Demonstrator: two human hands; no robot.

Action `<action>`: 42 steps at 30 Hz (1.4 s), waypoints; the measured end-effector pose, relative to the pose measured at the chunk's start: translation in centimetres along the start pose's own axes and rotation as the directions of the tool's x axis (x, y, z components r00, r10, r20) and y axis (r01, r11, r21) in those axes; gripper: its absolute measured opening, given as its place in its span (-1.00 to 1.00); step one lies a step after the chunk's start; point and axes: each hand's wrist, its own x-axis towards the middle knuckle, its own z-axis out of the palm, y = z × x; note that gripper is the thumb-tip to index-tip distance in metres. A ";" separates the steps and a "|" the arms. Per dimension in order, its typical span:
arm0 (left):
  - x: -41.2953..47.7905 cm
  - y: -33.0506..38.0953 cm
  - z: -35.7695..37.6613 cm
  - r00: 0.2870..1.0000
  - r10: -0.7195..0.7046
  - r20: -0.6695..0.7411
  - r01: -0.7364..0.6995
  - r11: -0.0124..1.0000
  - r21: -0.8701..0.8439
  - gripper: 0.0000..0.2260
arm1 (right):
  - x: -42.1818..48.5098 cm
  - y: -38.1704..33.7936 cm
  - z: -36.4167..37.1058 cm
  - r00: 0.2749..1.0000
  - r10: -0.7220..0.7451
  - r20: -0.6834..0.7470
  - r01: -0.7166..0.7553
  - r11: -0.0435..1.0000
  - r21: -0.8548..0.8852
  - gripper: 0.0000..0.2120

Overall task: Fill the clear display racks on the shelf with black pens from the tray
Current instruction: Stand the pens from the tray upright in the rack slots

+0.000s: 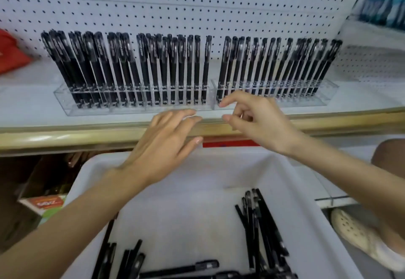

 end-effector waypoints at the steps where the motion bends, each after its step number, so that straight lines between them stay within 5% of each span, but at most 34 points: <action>1: -0.9 -0.1 0.4 1.000 0.001 0.024 -0.001 1.000 0.011 -0.54 | -1.5 0.2 1.1 0.997 0.039 0.070 -0.040 0.999 0.010 -0.82; 4: -3.1 -0.6 1.6 0.999 0.003 0.032 -0.004 0.999 0.032 -0.53 | -6.3 1.0 4.0 0.924 0.199 0.327 -0.211 0.977 0.004 -0.73; 7: -4.4 -1.0 2.7 0.999 -0.031 0.034 0.031 1.000 0.002 -0.50 | -10.9 1.8 5.8 0.760 0.377 0.530 -0.447 0.894 0.006 -0.51; 12: -5.3 -0.7 4.3 0.996 -0.046 0.073 0.048 0.998 -0.027 -0.47 | -14.1 3.2 6.7 0.656 0.629 0.417 -0.695 0.719 0.007 -0.39; 16: -5.5 -0.8 4.8 0.994 -0.044 0.099 0.046 0.999 -0.013 -0.43 | -14.2 2.9 7.5 0.582 0.636 0.507 -0.752 0.658 0.037 -0.30; 21: -5.9 -0.9 5.3 0.994 -0.036 0.107 0.036 0.999 0.000 -0.43 | -12.9 1.9 8.1 0.579 0.613 0.538 -0.800 0.556 0.227 -0.20; 26: -6.7 -0.6 5.5 0.994 -0.031 0.102 0.032 0.999 -0.015 -0.43 | -12.8 0.9 9.6 0.531 0.515 0.673 -0.842 0.412 0.349 -0.27; 37: -7.4 -0.3 4.8 0.998 -0.056 0.026 0.060 0.975 -0.212 -0.45 | -13.6 2.1 10.0 0.681 0.492 0.543 -0.693 0.672 0.260 -0.76; 42: -7.5 -0.6 4.5 0.998 -0.056 0.012 0.058 0.962 -0.268 -0.45 | -14.2 2.6 10.6 0.676 0.431 0.598 -0.612 0.780 0.129 -0.82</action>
